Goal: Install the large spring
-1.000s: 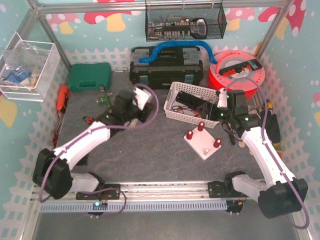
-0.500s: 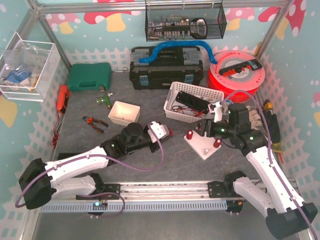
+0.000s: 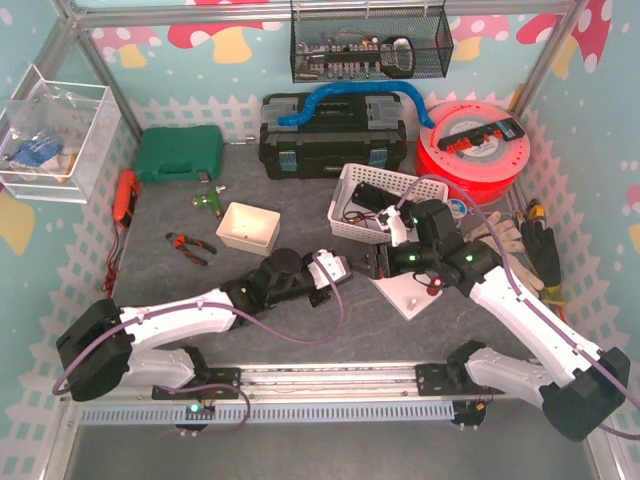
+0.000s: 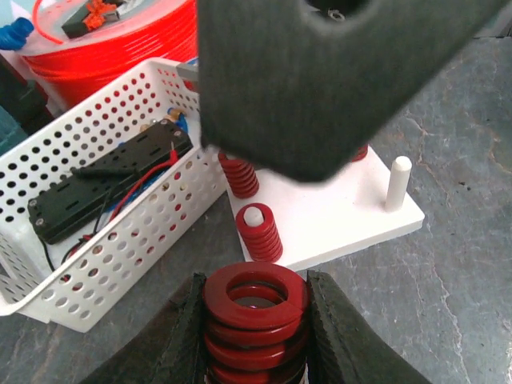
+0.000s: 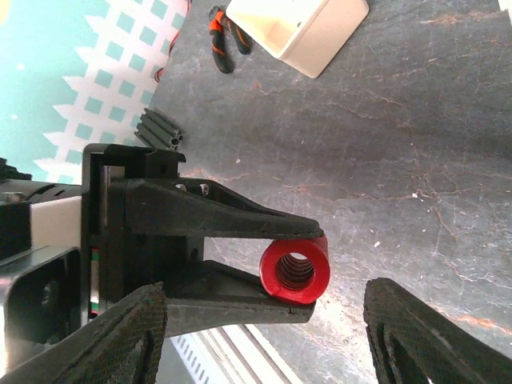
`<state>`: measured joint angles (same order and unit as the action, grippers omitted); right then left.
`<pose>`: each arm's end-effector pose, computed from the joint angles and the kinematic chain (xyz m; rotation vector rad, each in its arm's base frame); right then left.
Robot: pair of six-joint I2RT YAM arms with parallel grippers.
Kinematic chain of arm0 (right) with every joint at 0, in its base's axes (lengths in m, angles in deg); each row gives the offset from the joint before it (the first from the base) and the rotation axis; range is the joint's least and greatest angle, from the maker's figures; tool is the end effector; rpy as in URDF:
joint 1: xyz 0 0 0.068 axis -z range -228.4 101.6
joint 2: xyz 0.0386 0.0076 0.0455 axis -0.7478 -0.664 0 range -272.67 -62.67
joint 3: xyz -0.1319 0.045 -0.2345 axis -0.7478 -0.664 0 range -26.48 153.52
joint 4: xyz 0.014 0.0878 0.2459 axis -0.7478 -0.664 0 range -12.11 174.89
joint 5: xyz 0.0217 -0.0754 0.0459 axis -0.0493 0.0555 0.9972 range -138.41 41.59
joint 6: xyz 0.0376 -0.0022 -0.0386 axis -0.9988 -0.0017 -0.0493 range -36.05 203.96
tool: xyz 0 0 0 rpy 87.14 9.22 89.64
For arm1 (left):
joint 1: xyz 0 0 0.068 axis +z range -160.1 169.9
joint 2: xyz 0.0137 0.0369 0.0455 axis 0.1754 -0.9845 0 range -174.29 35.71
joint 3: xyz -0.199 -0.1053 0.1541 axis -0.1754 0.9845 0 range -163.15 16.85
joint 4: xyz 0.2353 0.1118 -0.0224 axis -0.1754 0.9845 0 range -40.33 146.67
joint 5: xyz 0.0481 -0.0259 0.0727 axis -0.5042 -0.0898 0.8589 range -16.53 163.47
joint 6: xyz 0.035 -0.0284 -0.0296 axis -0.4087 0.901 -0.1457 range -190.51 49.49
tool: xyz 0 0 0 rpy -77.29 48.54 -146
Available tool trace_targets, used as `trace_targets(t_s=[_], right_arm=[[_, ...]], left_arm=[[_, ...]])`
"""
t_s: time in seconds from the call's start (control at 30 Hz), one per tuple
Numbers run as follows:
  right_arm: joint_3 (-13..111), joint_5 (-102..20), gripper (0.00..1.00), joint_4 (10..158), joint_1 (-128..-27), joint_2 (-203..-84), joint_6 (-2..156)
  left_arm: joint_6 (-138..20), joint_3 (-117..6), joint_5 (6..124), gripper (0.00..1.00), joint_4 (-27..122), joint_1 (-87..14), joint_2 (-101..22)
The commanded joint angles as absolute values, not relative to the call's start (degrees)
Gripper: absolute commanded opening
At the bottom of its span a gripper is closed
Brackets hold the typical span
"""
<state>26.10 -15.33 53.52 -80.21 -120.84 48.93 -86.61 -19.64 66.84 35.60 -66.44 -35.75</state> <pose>0.1711 0.1291 0.3112 -0.2854 2.3851 1.2421 0.1481 -0.2297 0.2336 1.2308 1.5472 -0.5753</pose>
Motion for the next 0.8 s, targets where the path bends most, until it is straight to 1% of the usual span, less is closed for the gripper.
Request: trace_targets(t_s=[0.0, 0.27, 0.5, 0.7, 0.77], right_arm=[[27.35, -16.13, 0.68, 52.24, -80.94, -123.17, 52.34], [29.72, -14.99, 0.66, 51.41, -81.04, -128.62, 55.94], [28.27, -12.98, 0.62, 51.85, -81.08, -130.86, 57.06], [30.90, -12.42, 0.59, 48.95, -81.02, -135.47, 60.77], [31.56, -12.65, 0.57, 48.63, -81.02, -137.13, 61.45]], left_arm=[[-88.44, -21.73, 66.86, 0.07, 31.48, -66.70, -36.09], [-87.51, -20.21, 64.27, 0.06, 25.00, -66.70, -36.12], [-88.81, -21.90, 64.45, 0.06, 25.72, -66.70, -38.12], [-90.02, -25.22, 66.53, 0.06, 25.95, -66.78, -41.70], [-90.25, -25.59, 66.91, 0.06, 25.26, -66.75, -42.52]])
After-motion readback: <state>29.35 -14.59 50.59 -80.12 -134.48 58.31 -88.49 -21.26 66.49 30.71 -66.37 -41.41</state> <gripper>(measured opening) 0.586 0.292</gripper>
